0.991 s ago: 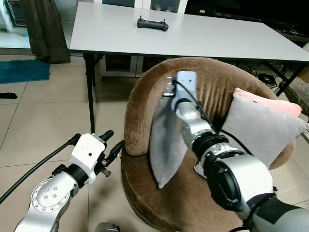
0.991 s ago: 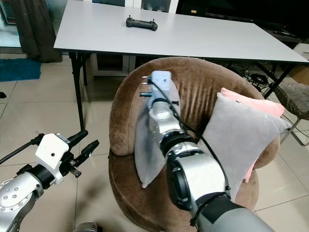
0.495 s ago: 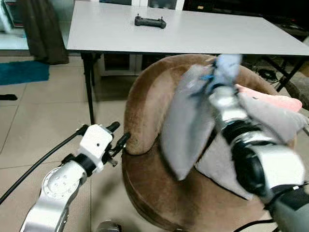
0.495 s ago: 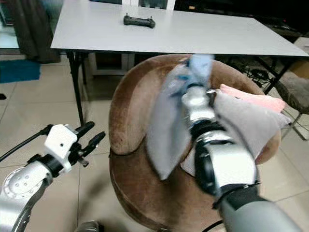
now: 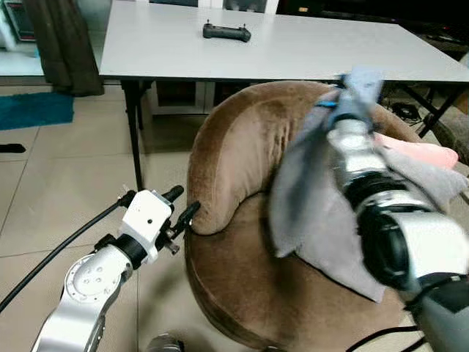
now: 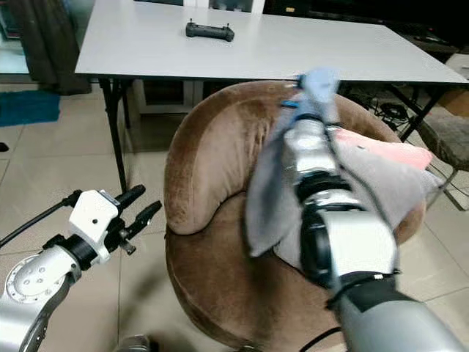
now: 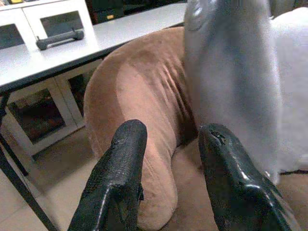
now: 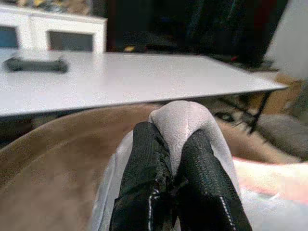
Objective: Move the pillow to the sofa from floor
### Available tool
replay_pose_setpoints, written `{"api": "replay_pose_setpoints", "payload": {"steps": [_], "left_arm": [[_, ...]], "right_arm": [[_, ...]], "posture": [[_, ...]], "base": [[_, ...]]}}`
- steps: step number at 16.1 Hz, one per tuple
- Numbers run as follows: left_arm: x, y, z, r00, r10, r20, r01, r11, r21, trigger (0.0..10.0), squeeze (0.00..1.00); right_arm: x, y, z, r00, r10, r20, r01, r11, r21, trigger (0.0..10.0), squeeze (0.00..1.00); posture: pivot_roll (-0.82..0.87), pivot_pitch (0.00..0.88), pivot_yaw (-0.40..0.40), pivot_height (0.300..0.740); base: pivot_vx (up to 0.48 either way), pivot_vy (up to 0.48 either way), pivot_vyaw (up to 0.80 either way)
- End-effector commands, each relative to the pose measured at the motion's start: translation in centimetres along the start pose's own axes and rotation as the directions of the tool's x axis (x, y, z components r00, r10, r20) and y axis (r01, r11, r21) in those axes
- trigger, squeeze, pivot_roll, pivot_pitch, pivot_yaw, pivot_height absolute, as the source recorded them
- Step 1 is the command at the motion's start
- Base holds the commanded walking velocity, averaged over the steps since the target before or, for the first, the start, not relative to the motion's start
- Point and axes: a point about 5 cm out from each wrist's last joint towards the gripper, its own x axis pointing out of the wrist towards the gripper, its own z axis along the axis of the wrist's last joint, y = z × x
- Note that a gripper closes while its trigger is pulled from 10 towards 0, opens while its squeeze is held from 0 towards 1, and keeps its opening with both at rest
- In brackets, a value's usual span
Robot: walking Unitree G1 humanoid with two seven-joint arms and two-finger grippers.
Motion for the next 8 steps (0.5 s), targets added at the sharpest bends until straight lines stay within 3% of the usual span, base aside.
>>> {"api": "replay_pose_setpoints", "payload": {"steps": [1, 4, 8], "left_arm": [[0.1, -0.4, 0.2, 1.0, -0.019, 0.006, 0.019, 1.0, -0.001, 10.0, 0.0], [-0.7, -0.1, 0.6, 1.0, 0.0, -0.003, 0.0, 1.0, 0.015, 10.0, 0.0], [-1.4, -0.2, 0.5, 1.0, 0.012, -0.022, -0.012, 1.0, 0.015, 10.0, 0.0]], "right_arm": [[0.0, 0.5, 0.5, 1.0, 0.015, 0.009, -0.015, 1.0, -0.001, 10.0, 0.0], [-2.9, 4.6, -4.6, 0.978, 0.092, -0.186, -0.102, 0.994, -0.044, 10.0, 0.0], [-4.5, 6.0, -6.7, 0.941, 0.081, -0.329, -0.054, 0.994, 0.092, 10.0, 0.0]], "posture": [[0.18, 0.0, -0.145, 0.74], [0.27, 0.0, -0.176, 0.74], [0.29, 0.0, -0.177, 0.74]], "base": [[0.0, 0.0, 0.0], [0.0, 0.0, 0.0], [0.0, 0.0, 0.0]]}}
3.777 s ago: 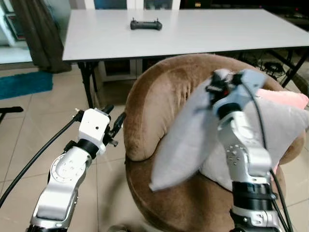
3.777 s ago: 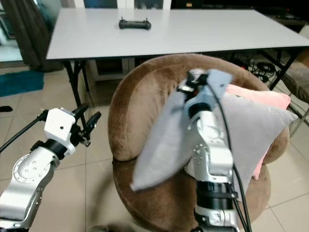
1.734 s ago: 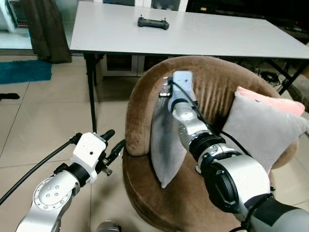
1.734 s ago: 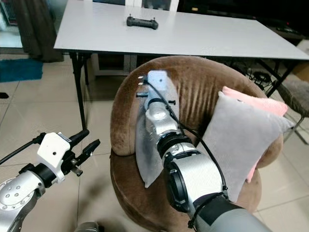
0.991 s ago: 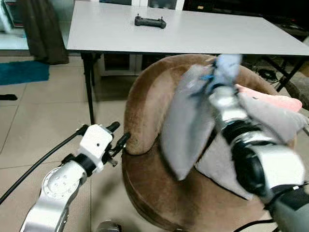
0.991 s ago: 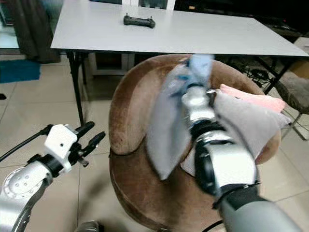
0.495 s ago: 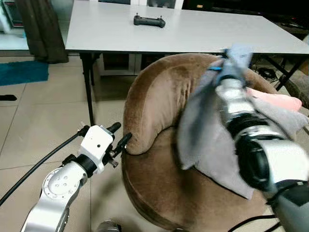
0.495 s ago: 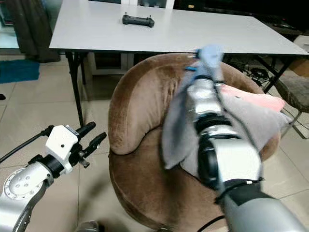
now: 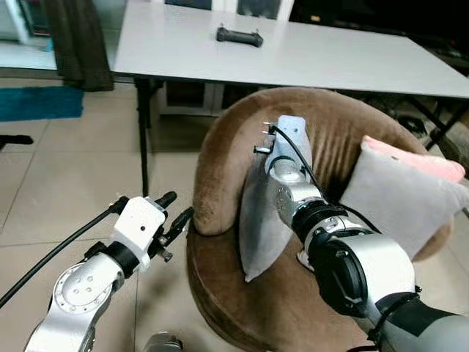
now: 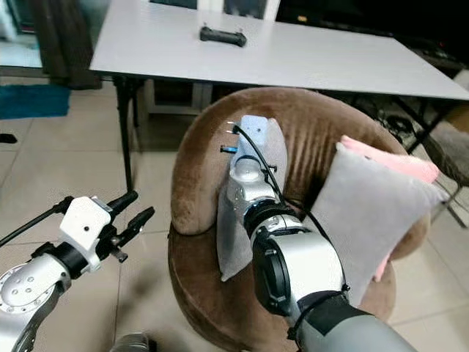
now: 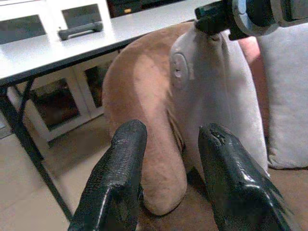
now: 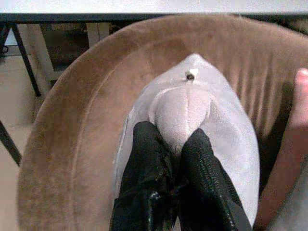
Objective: Move the pillow to the sofa from floor
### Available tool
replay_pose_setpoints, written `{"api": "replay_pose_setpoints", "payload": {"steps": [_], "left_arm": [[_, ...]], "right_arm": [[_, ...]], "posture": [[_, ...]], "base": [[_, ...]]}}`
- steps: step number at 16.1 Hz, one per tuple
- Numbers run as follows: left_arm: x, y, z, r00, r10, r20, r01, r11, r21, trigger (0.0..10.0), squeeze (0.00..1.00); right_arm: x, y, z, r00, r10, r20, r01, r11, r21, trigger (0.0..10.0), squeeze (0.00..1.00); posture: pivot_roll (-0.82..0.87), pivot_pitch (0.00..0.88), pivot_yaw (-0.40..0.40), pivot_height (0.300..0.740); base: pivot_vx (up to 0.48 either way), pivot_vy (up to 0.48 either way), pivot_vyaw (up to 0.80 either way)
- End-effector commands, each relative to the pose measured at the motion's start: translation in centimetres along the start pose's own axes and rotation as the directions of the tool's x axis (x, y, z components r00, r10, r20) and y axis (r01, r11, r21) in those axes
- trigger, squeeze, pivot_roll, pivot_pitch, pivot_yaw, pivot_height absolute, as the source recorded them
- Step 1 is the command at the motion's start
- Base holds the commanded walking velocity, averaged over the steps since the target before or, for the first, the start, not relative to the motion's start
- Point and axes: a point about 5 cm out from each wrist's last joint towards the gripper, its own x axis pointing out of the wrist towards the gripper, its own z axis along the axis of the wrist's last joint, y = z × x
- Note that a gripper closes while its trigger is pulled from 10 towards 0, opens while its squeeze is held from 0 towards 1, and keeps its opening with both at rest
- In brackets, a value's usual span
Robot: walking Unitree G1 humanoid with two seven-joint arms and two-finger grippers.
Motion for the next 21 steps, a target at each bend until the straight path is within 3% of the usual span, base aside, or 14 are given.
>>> {"api": "replay_pose_setpoints", "payload": {"steps": [1, 2, 3, 4, 7, 12, 14, 16, 17, 18, 19, 20, 21], "left_arm": [[0.0, -0.3, 0.4, 1.0, -0.011, 0.009, 0.011, 1.0, 0.003, 10.0, 0.0], [0.1, -0.4, 0.4, 1.0, -0.013, 0.007, 0.013, 1.0, 0.001, 10.0, 0.0], [0.1, -0.4, 0.4, 1.0, -0.016, 0.007, 0.016, 1.0, -0.001, 10.0, 0.0], [0.2, -0.4, 0.4, 1.0, -0.02, 0.009, 0.02, 1.0, -0.002, 10.0, 0.0], [0.7, -0.7, 0.3, 0.997, -0.08, 0.016, 0.08, 0.997, -0.018, 10.0, 0.0], [1.3, -0.3, 0.3, 0.995, -0.093, 0.025, 0.094, 0.996, -0.006, 10.0, 0.0], [1.7, 0.0, 0.3, 0.995, -0.094, 0.034, 0.094, 0.996, 0.001, 10.0, 0.0], [2.0, -0.1, 0.3, 0.995, -0.095, 0.04, 0.095, 0.996, 0.005, 10.0, 0.0], [2.1, -0.1, 0.3, 0.995, -0.084, 0.046, 0.084, 0.996, 0.002, 10.0, 0.0], [2.1, 0.0, 0.3, 0.997, -0.068, 0.048, 0.068, 0.998, -0.006, 10.0, 0.0], [2.1, 0.2, 0.1, 0.999, -0.023, 0.045, 0.024, 1.0, -0.019, 10.0, 0.0], [2.0, 0.4, 0.0, 0.999, 0.024, 0.044, -0.022, 0.999, -0.042, 10.0, 0.0], [1.9, 0.7, -0.2, 0.996, 0.079, 0.042, -0.077, 0.995, -0.056, 10.0, 0.0]], "right_arm": [[0.2, -0.9, -0.1, 0.999, -0.047, -0.023, 0.047, 0.998, 0.038, 10.0, 0.0], [0.3, -1.0, -0.1, 0.998, -0.049, -0.03, 0.051, 0.997, 0.062, 10.0, 0.0], [0.3, -1.0, 0.1, 0.999, -0.034, -0.027, 0.037, 0.996, 0.087, 10.0, 0.64], [0.4, -1.1, 0.3, 0.999, -0.024, -0.026, 0.027, 0.994, 0.107, 10.0, 1.0], [0.6, -1.1, 1.4, 1.0, 0.012, 0.024, -0.015, 0.994, 0.111, 10.0, 1.0], [0.7, -0.9, 4.3, 0.982, 0.112, 0.154, -0.137, 0.978, 0.16, 10.0, 1.0], [0.7, -1.0, 6.4, 0.951, 0.184, 0.248, -0.254, 0.923, 0.29, 10.0, 1.0], [0.8, -1.9, 7.1, 0.93, 0.199, 0.309, -0.286, 0.92, 0.269, 10.0, 1.0], [0.8, -2.3, 6.8, 0.917, 0.232, 0.325, -0.326, 0.905, 0.274, 10.0, 0.71], [0.8, -2.6, 6.5, 0.915, 0.24, 0.324, -0.342, 0.889, 0.306, 10.0, 0.24], [0.9, -3.5, 5.7, 0.913, 0.243, 0.328, -0.354, 0.872, 0.339, 10.0, 0.0], [0.6, -4.6, 4.9, 0.899, 0.231, 0.373, -0.339, 0.905, 0.258, 10.0, 0.0], [0.2, -5.3, 4.0, 0.882, 0.27, 0.387, -0.368, 0.907, 0.206, 10.0, 0.0]], "posture": [[0.29, 0.0, -0.177, 0.74], [0.28, 0.0, -0.173, 0.74], [0.28, 0.0, -0.171, 0.74], [0.27, 0.0, -0.169, 0.74], [0.26, 0.0, -0.16, 0.74], [0.24, 0.0, -0.146, 0.74], [0.22, 0.0, -0.133, 0.74], [0.21, 0.0, -0.127, 0.74], [0.2, 0.0, -0.125, 0.74], [0.2, 0.0, -0.12, 0.74], [0.19, 0.0, -0.113, 0.74], [0.17, 0.0, -0.103, 0.74], [0.15, 0.0, -0.092, 0.74]], "base": [[0.0, 0.0, 0.0], [0.0, 0.0, 0.0], [0.0, 0.0, 0.0], [0.0, 0.0, 0.0], [0.0, 0.0, 0.0], [0.0, 0.0, 0.0], [0.0, 0.0, 0.0], [0.0, 0.0, 0.0], [0.0, 0.0, 0.0], [0.0, 0.0, 0.0], [0.0, 0.0, 0.0], [0.0, 0.0, 0.0], [0.0, 0.0, 0.0]]}}
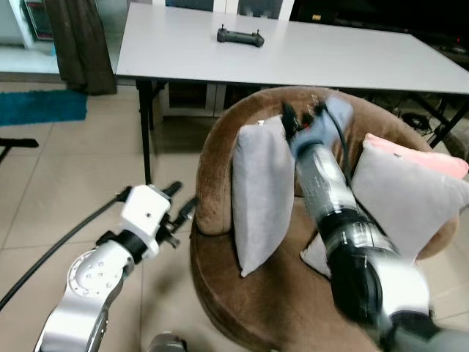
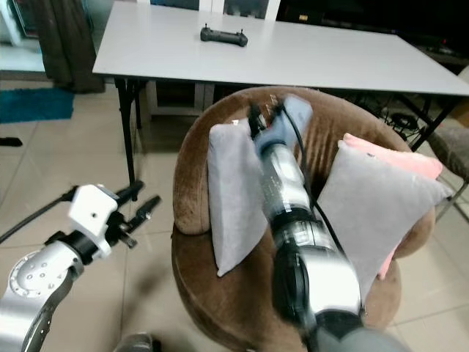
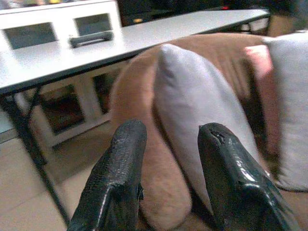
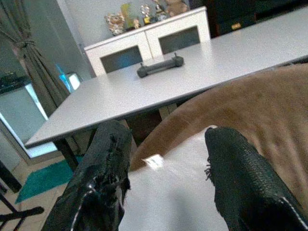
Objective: Move the pillow to the sofa from floor
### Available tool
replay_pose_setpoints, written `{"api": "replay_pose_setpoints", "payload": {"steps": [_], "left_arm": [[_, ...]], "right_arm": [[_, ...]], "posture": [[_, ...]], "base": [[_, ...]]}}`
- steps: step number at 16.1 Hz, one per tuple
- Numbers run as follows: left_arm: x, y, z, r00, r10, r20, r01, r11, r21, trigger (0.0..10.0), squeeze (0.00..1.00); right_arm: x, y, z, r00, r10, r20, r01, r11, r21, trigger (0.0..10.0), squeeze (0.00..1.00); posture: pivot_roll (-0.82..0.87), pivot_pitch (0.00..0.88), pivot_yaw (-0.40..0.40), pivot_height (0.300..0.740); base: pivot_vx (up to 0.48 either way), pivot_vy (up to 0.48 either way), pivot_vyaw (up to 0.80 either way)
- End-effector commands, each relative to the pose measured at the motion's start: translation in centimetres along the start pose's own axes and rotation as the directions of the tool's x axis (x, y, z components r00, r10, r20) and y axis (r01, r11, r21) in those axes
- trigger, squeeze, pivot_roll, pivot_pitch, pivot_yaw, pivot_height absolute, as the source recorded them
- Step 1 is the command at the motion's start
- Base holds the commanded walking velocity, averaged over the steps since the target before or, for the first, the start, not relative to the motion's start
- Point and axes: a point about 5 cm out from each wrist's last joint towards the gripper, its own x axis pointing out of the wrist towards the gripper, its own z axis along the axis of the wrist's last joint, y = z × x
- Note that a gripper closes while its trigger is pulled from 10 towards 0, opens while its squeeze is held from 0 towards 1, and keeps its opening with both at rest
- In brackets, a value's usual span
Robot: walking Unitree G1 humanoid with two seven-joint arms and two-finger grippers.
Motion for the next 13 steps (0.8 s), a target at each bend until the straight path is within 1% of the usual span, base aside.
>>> {"api": "replay_pose_setpoints", "payload": {"steps": [1, 2, 3, 5, 6, 7, 8, 9, 11, 13], "left_arm": [[-0.1, 0.0, -0.3, 0.999, 0.035, -0.01, -0.035, 0.999, -0.007, 10.0, 0.0], [-0.4, 0.1, -0.6, 0.994, 0.11, -0.016, -0.111, 0.993, -0.044, 10.0, 0.0], [-0.5, 0.0, -0.7, 0.987, 0.158, -0.017, -0.159, 0.985, -0.061, 10.0, 0.0], [-0.6, -0.1, -0.6, 0.981, 0.193, -0.004, -0.193, 0.979, -0.067, 10.0, 0.0], [-0.6, -0.1, -0.5, 0.979, 0.203, 0.001, -0.203, 0.977, -0.065, 10.0, 0.0], [-0.6, -0.1, -0.4, 0.98, 0.201, 0.007, -0.201, 0.978, -0.051, 10.0, 0.0], [-0.6, -0.1, -0.4, 0.98, 0.2, 0.009, -0.199, 0.979, -0.047, 10.0, 0.0], [-0.4, 0.0, -0.2, 0.979, 0.204, 0.014, -0.203, 0.978, -0.042, 10.0, 0.0], [-0.1, 0.1, 0.2, 0.977, 0.211, 0.029, -0.209, 0.977, -0.041, 10.0, 0.0], [-0.1, 0.0, 0.2, 0.977, 0.211, 0.031, -0.21, 0.977, -0.041, 10.0, 0.0]], "right_arm": [[-0.2, -0.2, 1.0, 0.999, 0.039, 0.034, -0.037, 0.998, -0.045, 10.0, 0.0], [-2.7, -1.2, 0.6, 0.998, 0.056, 0.039, -0.052, 0.995, -0.082, 10.0, 0.0], [-4.7, -1.5, 0.4, 0.998, 0.061, 0.03, -0.058, 0.993, -0.101, 10.0, 0.0], [-7.4, -1.5, 0.3, 0.997, 0.07, 0.025, -0.067, 0.989, -0.13, 10.0, 0.0], [-8.4, -1.3, 0.2, 0.997, 0.071, 0.014, -0.068, 0.987, -0.145, 10.0, 0.0], [-9.1, -1.2, 0.0, 0.998, 0.064, -0.002, -0.063, 0.986, -0.151, 10.0, 0.0], [-9.4, -1.2, -0.1, 0.999, 0.052, -0.012, -0.053, 0.985, -0.163, 10.0, 0.0], [-10.2, -1.3, 0.0, 0.999, 0.022, -0.042, -0.029, 0.987, -0.161, 10.0, 0.0], [-10.9, -1.3, 0.1, 0.997, 0.001, -0.072, -0.011, 0.991, -0.137, 10.0, 0.0], [-11.0, -1.2, 0.0, 0.996, 0.006, -0.089, -0.016, 0.994, -0.11, 10.0, 0.0]], "posture": [[0.15, 0.0, -0.089, 0.74], [0.13, 0.0, -0.081, 0.74], [0.12, 0.0, -0.08, 0.74], [0.11, 0.0, -0.075, 0.74], [0.1, 0.0, -0.066, 0.74], [0.09, 0.0, -0.06, 0.74], [0.09, 0.0, -0.055, 0.74], [0.09, 0.0, -0.049, 0.74], [0.08, 0.0, -0.044, 0.74], [0.08, 0.0, -0.044, 0.74]], "base": [[0.0, 0.0, 0.0], [0.0, 0.0, 0.0], [0.0, 0.0, 0.0], [0.0, 0.0, 0.0], [0.0, 0.0, 0.0], [0.0, 0.0, 0.0], [0.0, 0.0, 0.0], [0.0, -0.345, 0.0], [0.0, -0.405, 0.0], [0.0, -0.444, 0.0]]}}
